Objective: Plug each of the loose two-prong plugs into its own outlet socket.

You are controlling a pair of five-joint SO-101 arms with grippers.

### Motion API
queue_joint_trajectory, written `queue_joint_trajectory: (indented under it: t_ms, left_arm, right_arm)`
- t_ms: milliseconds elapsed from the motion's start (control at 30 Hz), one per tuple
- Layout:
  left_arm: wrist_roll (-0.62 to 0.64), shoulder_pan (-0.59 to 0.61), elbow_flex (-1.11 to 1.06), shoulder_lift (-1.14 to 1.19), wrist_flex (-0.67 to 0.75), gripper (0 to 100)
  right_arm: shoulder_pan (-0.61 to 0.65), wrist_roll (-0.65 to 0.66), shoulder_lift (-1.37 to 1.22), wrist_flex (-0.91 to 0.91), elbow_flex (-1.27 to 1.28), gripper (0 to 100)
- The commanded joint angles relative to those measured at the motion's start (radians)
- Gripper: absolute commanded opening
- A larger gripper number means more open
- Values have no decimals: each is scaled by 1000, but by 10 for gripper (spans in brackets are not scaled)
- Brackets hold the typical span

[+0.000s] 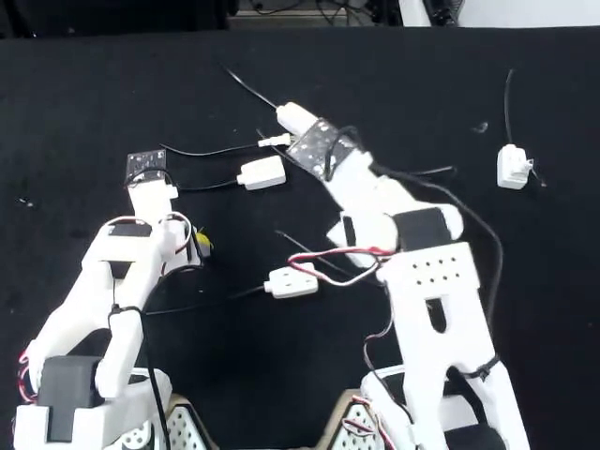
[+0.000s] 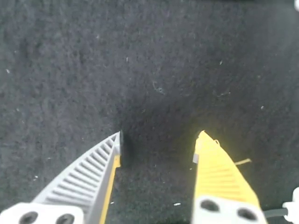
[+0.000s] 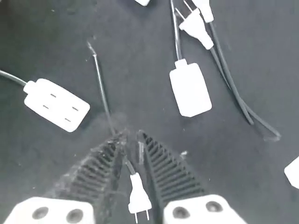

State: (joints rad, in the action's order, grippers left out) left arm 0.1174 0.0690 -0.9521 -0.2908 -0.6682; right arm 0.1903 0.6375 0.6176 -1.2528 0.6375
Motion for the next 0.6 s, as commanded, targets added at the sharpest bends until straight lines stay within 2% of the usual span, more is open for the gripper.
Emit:
queue_joint_trajectory:
  t_ms: [0,100,300,567]
  left_arm:
    - [2,-13,7,-37,6,252]
    - [2,-13,10,-37,11,252]
    - [2,-13,2,-37,5,252]
    - [2,-13,4,-37,8,252]
  right_arm:
    - [23,77,-31,-26,54,100]
    - [38,166,-139,74,150,176]
    - [35,195,-337,295,188,146]
    - [41,204,-481,310,151,123]
